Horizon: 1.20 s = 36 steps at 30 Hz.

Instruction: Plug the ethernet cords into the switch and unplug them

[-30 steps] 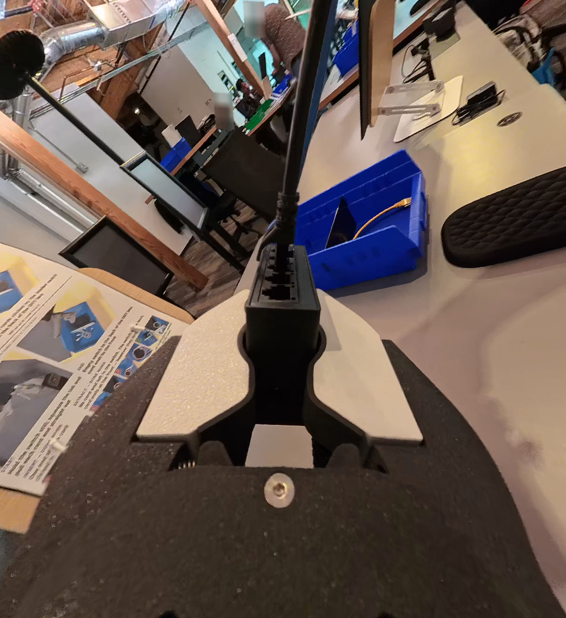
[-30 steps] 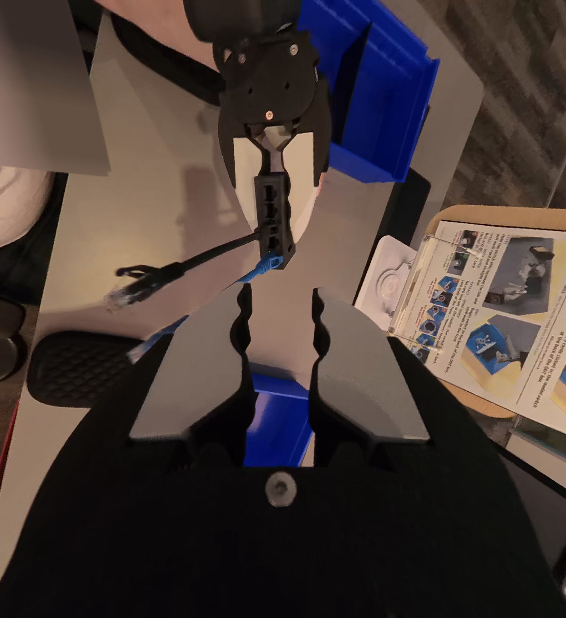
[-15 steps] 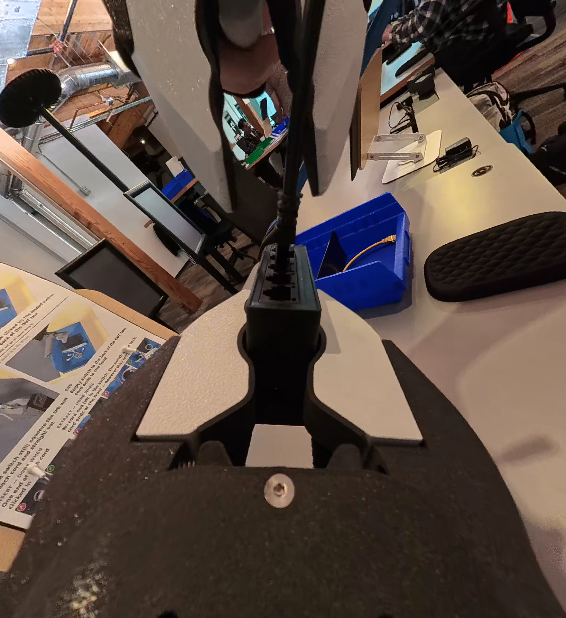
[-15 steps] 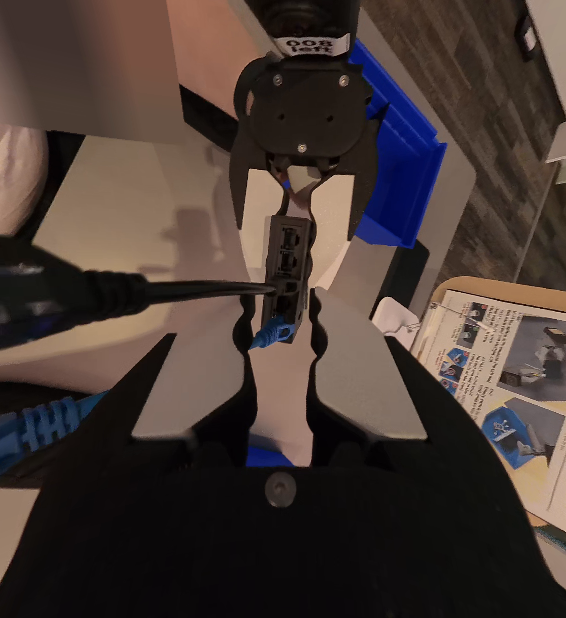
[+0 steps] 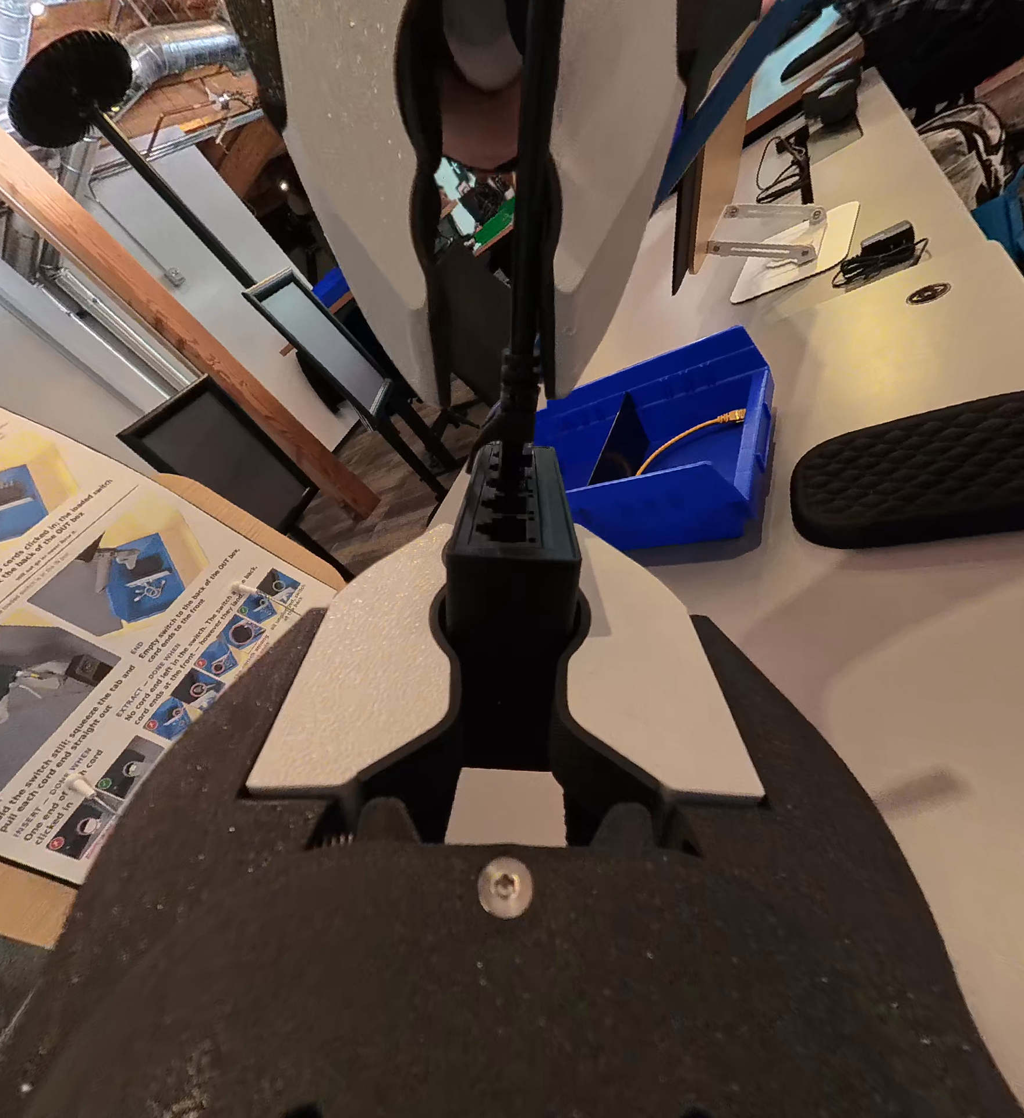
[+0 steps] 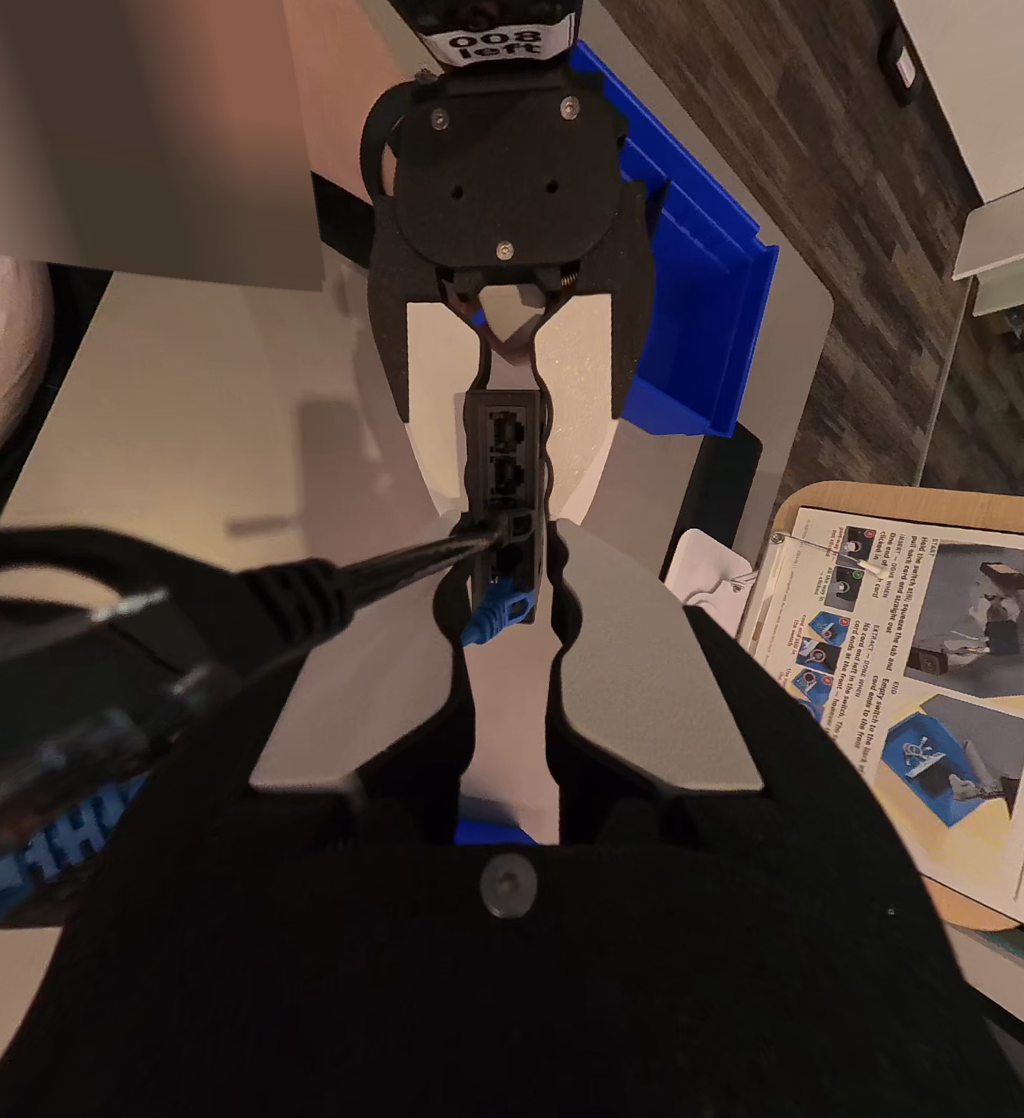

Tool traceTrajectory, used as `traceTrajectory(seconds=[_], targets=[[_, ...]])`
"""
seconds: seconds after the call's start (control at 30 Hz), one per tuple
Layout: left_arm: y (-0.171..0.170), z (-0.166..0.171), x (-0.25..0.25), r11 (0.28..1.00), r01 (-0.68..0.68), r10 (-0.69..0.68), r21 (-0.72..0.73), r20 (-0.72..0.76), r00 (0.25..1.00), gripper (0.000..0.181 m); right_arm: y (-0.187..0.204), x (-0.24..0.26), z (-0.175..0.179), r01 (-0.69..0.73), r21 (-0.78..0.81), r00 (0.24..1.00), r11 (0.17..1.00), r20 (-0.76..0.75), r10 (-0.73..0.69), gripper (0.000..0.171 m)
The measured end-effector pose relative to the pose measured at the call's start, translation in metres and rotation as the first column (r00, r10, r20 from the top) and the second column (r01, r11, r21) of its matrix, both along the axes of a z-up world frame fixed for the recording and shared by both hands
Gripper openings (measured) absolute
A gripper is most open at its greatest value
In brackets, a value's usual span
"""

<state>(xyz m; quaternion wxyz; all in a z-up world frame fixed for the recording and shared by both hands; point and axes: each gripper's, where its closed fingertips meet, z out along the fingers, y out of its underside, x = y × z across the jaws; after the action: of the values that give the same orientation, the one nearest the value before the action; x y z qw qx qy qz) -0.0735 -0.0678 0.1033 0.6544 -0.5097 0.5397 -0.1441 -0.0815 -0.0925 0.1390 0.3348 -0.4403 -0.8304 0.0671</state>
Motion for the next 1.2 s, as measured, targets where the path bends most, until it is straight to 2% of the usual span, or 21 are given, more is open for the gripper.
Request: traceTrajectory(seconds=[0.23, 0.43, 0.5, 0.63, 1.2], targets=[[0.001, -0.002, 0.001, 1.000, -0.011, 0.011, -0.007, -0.012, 1.000, 0.029, 0.001, 0.000, -0.004, -0.034, -0.003, 0.999, 0.999, -0.020, 0.034, 0.022], [0.000, -0.002, 0.002, 1.000, -0.006, 0.006, -0.020, -0.007, 1.000, 0.029, -0.002, 0.001, -0.007, -0.064, -0.005, 0.998, 0.998, -0.028, 0.063, 0.012], [-0.002, -0.003, 0.003, 1.000, -0.002, 0.002, -0.022, -0.014, 1.000, 0.029, 0.000, 0.001, -0.008, -0.054, 0.015, 0.998, 0.998, -0.023, 0.055, 0.018], [-0.003, -0.004, 0.006, 1.000, 0.000, -0.001, -0.027, -0.022, 1.000, 0.029, 0.000, 0.004, -0.015, -0.064, 0.034, 0.998, 0.997, 0.023, 0.063, 0.017], [-0.002, -0.001, 0.002, 1.000, -0.024, 0.024, -0.020, -0.028, 0.999, 0.029, 0.002, 0.000, -0.012, -0.057, 0.034, 0.998, 0.998, 0.017, 0.057, 0.019]])
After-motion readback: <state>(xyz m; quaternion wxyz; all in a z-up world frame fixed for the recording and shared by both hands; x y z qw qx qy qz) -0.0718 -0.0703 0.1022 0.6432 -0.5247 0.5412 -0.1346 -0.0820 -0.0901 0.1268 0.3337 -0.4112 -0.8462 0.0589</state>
